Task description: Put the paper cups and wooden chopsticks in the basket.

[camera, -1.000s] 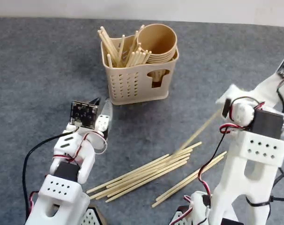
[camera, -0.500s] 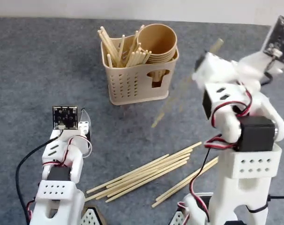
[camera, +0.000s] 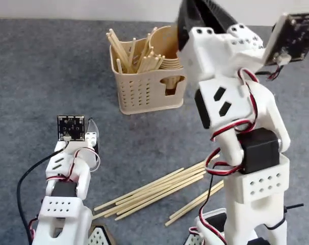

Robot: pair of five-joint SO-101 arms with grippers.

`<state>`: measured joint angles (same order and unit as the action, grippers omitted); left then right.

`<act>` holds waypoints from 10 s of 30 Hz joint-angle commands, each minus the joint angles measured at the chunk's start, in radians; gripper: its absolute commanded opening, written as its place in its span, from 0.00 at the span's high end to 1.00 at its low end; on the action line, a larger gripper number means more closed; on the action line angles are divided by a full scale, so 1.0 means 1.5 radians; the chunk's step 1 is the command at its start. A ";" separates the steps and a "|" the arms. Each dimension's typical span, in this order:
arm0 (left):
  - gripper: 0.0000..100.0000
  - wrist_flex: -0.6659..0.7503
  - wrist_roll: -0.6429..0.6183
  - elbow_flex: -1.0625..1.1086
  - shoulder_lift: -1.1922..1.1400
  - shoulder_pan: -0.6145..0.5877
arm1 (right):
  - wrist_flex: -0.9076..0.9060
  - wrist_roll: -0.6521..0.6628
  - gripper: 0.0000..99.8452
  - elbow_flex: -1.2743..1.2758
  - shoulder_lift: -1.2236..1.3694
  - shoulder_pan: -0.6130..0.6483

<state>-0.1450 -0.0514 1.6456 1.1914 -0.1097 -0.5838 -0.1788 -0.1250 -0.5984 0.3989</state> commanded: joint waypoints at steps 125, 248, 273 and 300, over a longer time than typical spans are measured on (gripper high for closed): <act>0.91 0.002 -0.003 0.008 0.014 -0.008 | -0.364 -0.053 0.83 0.481 0.311 -0.505; 0.91 0.002 -0.003 0.009 0.014 -0.004 | -0.004 0.036 0.99 -0.246 0.278 0.014; 0.91 0.002 -0.003 0.009 0.014 -0.005 | -0.241 0.149 0.82 -0.247 0.394 0.080; 0.91 0.002 -0.003 0.009 0.014 -0.007 | -0.291 0.018 0.86 -0.251 0.342 0.022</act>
<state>-0.1450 -0.0514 1.6609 1.1930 -0.1082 -1.0104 -0.0729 -0.4703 -0.0261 0.4956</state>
